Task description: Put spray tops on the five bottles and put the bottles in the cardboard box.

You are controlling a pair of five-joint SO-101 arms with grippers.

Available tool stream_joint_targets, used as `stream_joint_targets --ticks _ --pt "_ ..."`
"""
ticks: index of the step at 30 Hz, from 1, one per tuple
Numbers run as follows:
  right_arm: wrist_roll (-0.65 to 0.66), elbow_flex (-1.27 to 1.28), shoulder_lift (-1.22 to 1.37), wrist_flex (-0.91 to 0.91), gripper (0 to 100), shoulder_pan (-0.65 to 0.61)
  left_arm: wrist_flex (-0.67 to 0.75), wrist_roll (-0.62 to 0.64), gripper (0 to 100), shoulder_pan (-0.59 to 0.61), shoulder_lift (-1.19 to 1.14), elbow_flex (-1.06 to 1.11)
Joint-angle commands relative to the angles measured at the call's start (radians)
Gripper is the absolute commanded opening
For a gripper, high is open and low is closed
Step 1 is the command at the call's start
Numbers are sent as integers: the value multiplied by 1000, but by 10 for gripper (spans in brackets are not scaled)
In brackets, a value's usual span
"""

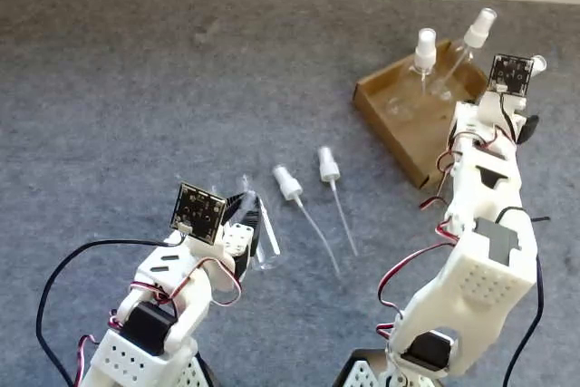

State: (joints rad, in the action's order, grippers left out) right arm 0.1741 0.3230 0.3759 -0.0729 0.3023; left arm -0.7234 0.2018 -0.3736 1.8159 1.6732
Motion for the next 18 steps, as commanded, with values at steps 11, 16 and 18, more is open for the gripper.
stream_joint_targets --ticks 11,16,18 --pt "11 33 -381 193 379 4 3 3 5 13 1 21" --pt "11 33 -524 352 379 8 3 3 5 13 1 21" --pt "11 33 -599 423 379 8 3 3 5 13 1 21"
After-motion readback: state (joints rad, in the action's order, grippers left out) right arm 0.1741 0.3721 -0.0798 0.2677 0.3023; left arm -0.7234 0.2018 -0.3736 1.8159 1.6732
